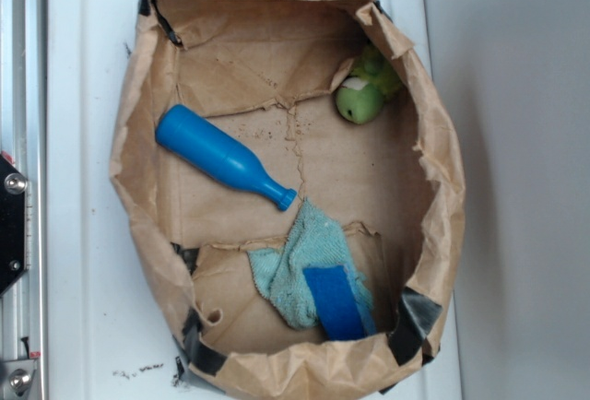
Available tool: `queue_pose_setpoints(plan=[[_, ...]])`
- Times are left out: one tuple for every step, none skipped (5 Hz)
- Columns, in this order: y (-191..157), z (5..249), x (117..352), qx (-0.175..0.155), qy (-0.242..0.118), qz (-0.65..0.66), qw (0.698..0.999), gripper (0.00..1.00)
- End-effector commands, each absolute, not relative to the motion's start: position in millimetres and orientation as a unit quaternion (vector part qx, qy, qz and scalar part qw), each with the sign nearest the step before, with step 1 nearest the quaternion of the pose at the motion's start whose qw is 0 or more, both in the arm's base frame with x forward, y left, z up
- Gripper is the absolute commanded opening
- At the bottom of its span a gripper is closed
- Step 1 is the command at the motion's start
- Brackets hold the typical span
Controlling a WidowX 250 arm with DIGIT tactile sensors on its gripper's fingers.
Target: Grab the blue bottle.
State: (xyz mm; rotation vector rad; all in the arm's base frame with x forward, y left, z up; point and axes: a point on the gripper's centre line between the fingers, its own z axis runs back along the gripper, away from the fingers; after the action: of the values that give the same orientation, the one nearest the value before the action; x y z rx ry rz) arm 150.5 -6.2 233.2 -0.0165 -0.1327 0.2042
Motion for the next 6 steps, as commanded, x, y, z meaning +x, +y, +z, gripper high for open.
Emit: queue_pose_setpoints(plan=[[-43.4, 172.5, 252.2, -0.007, -0.122, 0.129, 0.984, 1.00], [-38.6, 159.3, 301.2, -0.015, -0.123, 0.111, 0.986, 1.00], [-30.4, 158.2, 351.2, -0.057, -0.116, 0.025, 0.991, 1.00], [-4.8, 170.5, 357.4, -0.106, -0.103, -0.035, 0.988, 1.00], [9.2, 201.1, 339.4, -0.127, -0.110, -0.050, 0.984, 1.00], [5.4, 213.2, 312.3, -0.142, -0.100, -0.084, 0.981, 1.00]])
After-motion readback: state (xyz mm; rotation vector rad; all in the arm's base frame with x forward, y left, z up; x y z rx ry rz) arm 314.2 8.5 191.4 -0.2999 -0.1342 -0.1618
